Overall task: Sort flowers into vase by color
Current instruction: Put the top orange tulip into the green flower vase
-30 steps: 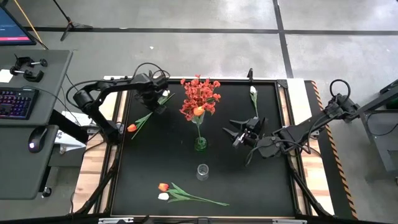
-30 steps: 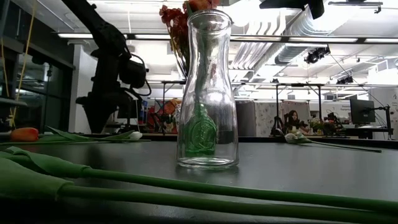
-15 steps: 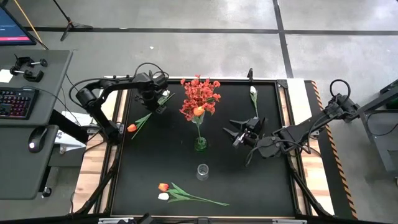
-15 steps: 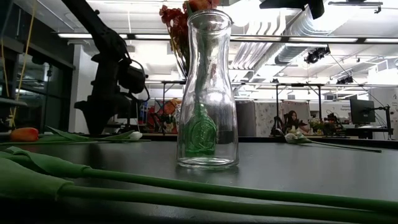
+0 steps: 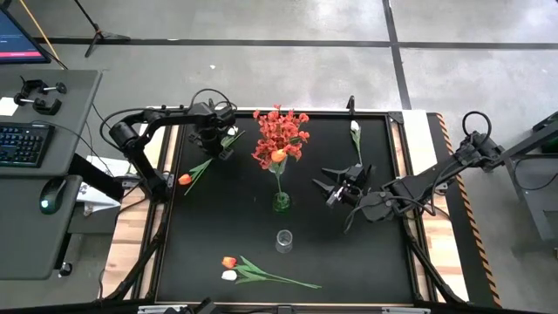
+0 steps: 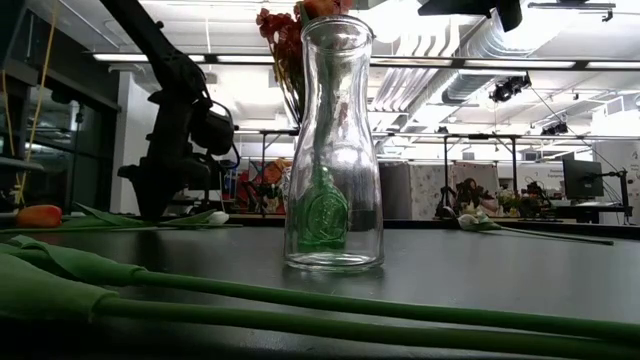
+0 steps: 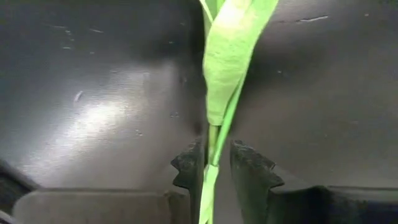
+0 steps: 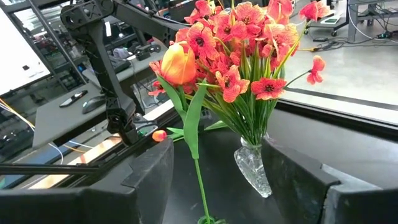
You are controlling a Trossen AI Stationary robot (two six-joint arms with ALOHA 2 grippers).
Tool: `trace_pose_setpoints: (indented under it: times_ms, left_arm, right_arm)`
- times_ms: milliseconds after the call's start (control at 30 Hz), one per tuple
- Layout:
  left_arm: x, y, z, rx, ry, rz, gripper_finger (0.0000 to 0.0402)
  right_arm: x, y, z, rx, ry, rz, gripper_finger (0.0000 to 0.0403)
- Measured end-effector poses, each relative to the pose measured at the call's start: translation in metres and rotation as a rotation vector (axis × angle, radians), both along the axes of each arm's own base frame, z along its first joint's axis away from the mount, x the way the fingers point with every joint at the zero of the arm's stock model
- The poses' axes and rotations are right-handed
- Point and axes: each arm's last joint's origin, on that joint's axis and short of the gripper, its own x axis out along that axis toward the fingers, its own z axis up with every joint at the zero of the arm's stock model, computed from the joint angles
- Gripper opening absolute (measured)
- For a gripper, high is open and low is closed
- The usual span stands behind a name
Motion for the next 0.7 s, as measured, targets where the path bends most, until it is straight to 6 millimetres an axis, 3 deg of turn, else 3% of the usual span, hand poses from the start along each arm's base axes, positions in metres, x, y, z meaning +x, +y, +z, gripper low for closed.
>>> trace_pose_setpoints:
  times_ms: [200,500,700]
  left_arm:
    - [0.0,0.001,0.0,0.023,0.014,-0.005,0.0009]
    - [-0.001,0.0,0.001,0.015,0.018,-0.027,0.0004]
    - [0.001,0.005,0.033,0.035,-0.002,-0.049,0.0001]
  right_arm:
    - [0.0,0.0,0.0,0.006,0.003,0.018,0.0232]
    - [0.001,0.002,-0.001,0.02,0.011,0.063,0.0232]
    - [0.001,0.002,-0.001,0.017,0.021,0.066,0.0232]
